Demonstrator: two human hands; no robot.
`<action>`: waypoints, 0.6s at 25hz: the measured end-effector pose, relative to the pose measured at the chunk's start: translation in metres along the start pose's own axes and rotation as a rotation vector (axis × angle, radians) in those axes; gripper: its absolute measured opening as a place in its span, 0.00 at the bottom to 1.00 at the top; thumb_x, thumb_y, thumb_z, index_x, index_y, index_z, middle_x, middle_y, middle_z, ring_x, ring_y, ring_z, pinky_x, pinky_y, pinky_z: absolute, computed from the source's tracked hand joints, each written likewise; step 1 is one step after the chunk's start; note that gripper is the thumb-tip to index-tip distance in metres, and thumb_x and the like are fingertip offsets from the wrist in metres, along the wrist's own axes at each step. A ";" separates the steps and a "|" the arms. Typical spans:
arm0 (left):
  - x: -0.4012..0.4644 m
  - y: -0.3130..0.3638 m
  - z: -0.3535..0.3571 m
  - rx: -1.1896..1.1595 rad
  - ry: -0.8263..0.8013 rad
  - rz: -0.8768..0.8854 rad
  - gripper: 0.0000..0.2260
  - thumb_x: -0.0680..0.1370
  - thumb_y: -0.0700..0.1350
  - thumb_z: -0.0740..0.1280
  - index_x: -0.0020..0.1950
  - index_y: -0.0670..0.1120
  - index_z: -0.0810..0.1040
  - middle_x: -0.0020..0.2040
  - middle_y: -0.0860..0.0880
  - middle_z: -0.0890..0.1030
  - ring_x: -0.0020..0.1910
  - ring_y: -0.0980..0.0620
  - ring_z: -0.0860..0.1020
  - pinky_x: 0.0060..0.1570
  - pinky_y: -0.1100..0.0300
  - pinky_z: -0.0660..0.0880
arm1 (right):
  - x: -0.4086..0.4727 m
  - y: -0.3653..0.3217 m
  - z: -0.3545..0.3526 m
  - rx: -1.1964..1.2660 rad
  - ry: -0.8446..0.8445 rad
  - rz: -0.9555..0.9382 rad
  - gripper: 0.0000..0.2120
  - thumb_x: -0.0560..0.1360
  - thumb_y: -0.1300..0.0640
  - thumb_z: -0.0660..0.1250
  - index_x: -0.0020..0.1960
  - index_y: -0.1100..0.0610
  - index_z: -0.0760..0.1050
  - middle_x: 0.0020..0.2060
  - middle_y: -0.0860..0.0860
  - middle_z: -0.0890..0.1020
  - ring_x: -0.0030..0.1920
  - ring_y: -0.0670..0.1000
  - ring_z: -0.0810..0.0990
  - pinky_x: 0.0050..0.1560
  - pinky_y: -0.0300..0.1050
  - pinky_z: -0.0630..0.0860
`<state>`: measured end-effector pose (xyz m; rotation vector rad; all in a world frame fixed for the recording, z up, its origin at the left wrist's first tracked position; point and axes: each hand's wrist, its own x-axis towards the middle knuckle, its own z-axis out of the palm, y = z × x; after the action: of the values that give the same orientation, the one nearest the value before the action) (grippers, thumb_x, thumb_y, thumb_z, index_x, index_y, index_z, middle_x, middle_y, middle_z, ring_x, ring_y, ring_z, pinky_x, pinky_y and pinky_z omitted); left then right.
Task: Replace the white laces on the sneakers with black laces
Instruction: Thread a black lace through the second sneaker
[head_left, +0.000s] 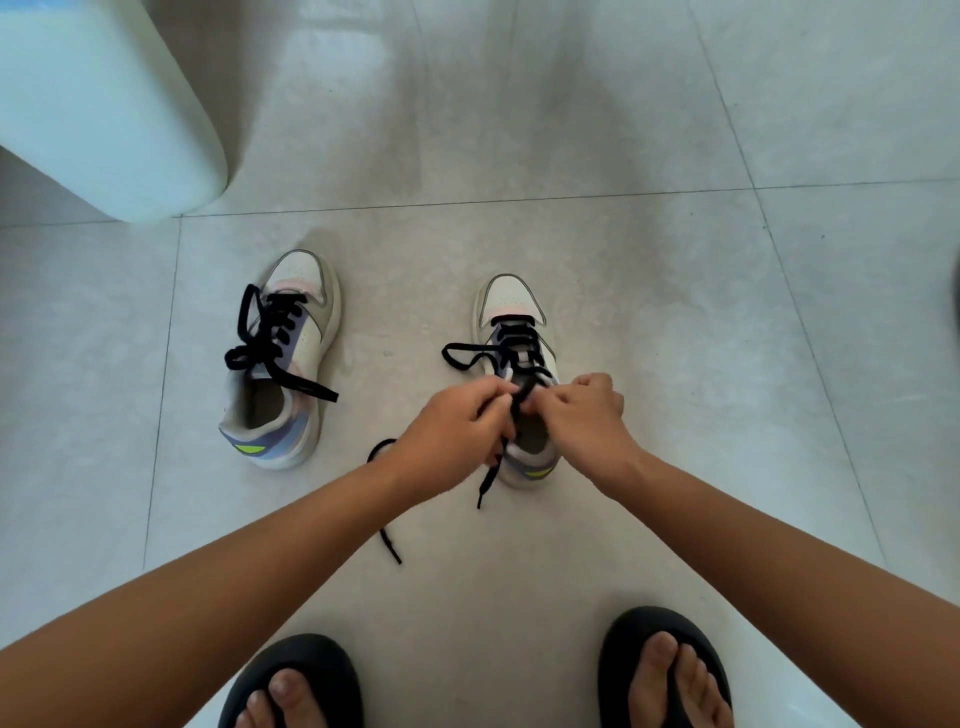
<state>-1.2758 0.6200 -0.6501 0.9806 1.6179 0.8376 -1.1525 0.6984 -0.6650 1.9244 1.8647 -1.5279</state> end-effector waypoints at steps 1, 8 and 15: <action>-0.007 0.006 0.003 0.097 -0.127 0.092 0.09 0.80 0.38 0.59 0.48 0.46 0.77 0.36 0.55 0.74 0.34 0.55 0.73 0.41 0.60 0.76 | -0.003 -0.003 0.000 0.154 -0.024 0.048 0.13 0.76 0.51 0.61 0.38 0.56 0.78 0.43 0.51 0.74 0.47 0.51 0.69 0.47 0.42 0.67; 0.012 -0.011 0.002 0.569 0.039 -0.091 0.08 0.80 0.45 0.58 0.55 0.43 0.72 0.48 0.45 0.77 0.48 0.46 0.76 0.44 0.57 0.69 | -0.024 0.008 -0.055 0.870 -0.398 0.237 0.21 0.79 0.49 0.56 0.29 0.53 0.68 0.32 0.51 0.77 0.34 0.49 0.74 0.46 0.46 0.68; 0.038 -0.014 0.012 0.427 0.009 -0.252 0.07 0.77 0.45 0.63 0.51 0.42 0.72 0.42 0.44 0.76 0.42 0.44 0.76 0.35 0.58 0.69 | -0.015 0.024 -0.029 -0.576 0.201 -0.365 0.10 0.77 0.54 0.62 0.53 0.57 0.78 0.48 0.54 0.79 0.51 0.57 0.76 0.48 0.49 0.72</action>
<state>-1.2726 0.6487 -0.6808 1.0321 1.9244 0.3297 -1.1137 0.6991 -0.6539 1.5714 2.4911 -0.7217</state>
